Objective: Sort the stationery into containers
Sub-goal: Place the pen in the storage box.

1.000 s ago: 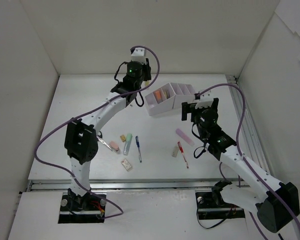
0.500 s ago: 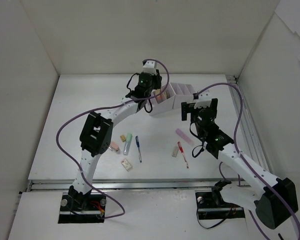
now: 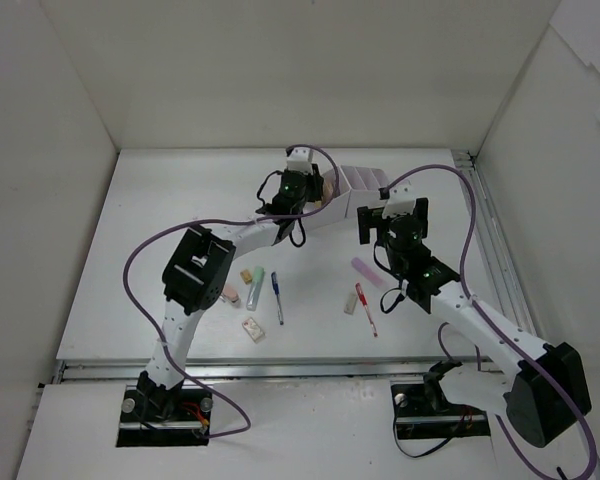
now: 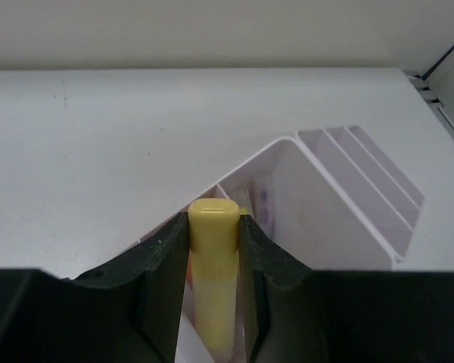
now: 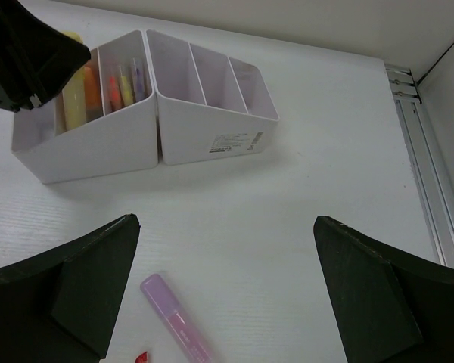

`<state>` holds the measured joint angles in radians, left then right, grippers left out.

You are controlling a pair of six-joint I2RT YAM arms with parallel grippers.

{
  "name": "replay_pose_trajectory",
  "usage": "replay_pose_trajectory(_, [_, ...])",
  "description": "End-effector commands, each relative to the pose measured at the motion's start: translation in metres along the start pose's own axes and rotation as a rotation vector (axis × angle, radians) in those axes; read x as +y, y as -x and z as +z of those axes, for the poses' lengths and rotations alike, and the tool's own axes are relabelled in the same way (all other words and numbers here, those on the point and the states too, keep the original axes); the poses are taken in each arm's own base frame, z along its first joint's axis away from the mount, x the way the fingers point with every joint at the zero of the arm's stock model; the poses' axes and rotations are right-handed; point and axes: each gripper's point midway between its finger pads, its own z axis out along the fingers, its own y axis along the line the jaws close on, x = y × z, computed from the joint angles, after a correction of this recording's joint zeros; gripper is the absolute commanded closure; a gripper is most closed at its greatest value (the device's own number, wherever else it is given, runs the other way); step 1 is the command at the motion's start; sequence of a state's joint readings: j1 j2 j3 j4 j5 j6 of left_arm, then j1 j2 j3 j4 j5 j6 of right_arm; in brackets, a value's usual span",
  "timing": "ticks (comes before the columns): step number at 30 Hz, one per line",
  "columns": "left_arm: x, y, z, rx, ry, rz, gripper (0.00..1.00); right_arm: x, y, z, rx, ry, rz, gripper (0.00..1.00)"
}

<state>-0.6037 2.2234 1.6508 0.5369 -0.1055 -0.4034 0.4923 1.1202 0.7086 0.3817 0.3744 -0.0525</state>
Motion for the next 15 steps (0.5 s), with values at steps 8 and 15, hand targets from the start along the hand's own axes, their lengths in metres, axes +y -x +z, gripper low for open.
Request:
replay_pose_trajectory(8, [-0.04, 0.103, -0.055, -0.219, -0.11, -0.073, 0.22, 0.018, 0.001, 0.011, 0.065, 0.188, 0.05, 0.02])
replay_pose_trajectory(15, [-0.049, 0.147, -0.117, -0.13, -0.134, 0.033, 0.0, 0.031, -0.038, 0.018, 0.267, 0.297, -0.081, 0.02])
